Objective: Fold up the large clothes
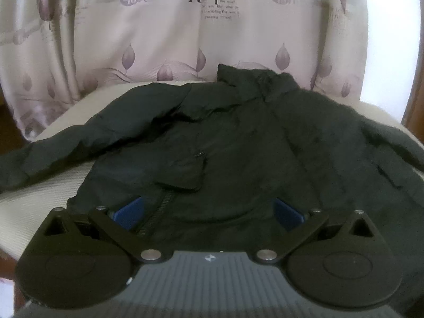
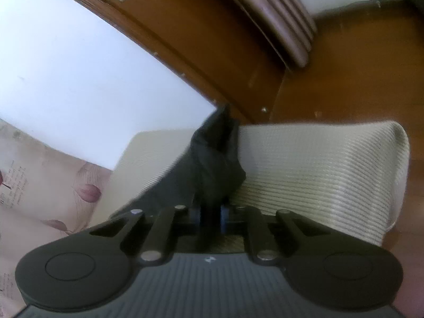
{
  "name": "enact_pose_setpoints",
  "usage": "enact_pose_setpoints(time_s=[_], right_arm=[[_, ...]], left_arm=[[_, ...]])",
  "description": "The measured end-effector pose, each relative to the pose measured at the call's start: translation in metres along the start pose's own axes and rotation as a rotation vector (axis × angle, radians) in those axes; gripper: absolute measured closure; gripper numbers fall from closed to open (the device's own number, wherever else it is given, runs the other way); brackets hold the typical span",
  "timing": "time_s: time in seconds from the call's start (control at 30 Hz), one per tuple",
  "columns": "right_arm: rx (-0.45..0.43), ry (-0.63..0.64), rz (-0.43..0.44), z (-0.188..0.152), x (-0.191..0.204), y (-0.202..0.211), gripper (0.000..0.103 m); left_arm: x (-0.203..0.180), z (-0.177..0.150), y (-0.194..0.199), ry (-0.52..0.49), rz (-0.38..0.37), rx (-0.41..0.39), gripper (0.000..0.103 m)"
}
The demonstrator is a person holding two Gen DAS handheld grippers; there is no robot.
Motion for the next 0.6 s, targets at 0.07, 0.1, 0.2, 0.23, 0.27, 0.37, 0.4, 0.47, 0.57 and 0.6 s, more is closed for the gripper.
enact_pose_setpoints(time_s=[0.07, 0.1, 0.2, 0.23, 0.27, 0.37, 0.4, 0.47, 0.57, 0.6], right_arm=[[-0.023, 0.012, 0.044, 0.003, 0.025, 0.009, 0.091], [-0.028, 0.021, 0.067, 0.004, 0.04, 0.013, 0.091], [-0.032, 0.047, 0.134, 0.0, 0.087, 0.023, 0.091], [-0.031, 0.061, 0.157, -0.003, 0.102, 0.026, 0.091], [-0.028, 0.075, 0.186, -0.006, 0.12, 0.029, 0.091], [-0.01, 0.132, 0.269, -0.026, 0.178, 0.037, 0.091], [-0.002, 0.146, 0.293, -0.033, 0.195, 0.039, 0.091], [0.024, 0.177, 0.346, -0.055, 0.23, 0.042, 0.092], [0.074, 0.21, 0.421, -0.094, 0.275, 0.044, 0.091], [0.095, 0.216, 0.442, -0.108, 0.287, 0.045, 0.091]], left_arm=[[0.002, -0.001, -0.001, 0.0, -0.001, 0.014, 0.0], [0.003, -0.002, -0.002, 0.005, 0.002, 0.022, 0.0], [0.008, -0.003, -0.004, 0.015, 0.002, 0.041, 0.0], [0.01, -0.004, -0.004, 0.019, 0.005, 0.044, 0.0], [0.012, -0.005, -0.004, 0.024, 0.006, 0.046, 0.0], [0.017, -0.007, -0.003, 0.036, 0.007, 0.054, 0.0], [0.018, -0.007, -0.002, 0.042, 0.008, 0.055, 0.0], [0.022, -0.008, -0.002, 0.051, 0.009, 0.056, 0.0], [0.026, -0.009, 0.0, 0.063, 0.014, 0.057, 0.0], [0.028, -0.009, 0.0, 0.067, 0.014, 0.057, 0.0]])
Point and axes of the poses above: each gripper's, at about its wrist camera, not at the fingertips, and y roughly against the way its jaws point, x to its left, z to its top, the point moved 6 cm from there along -y, roughly the way its jaws point, and after that the axes turned 9 degrees about -z, right-handed, at the moved point
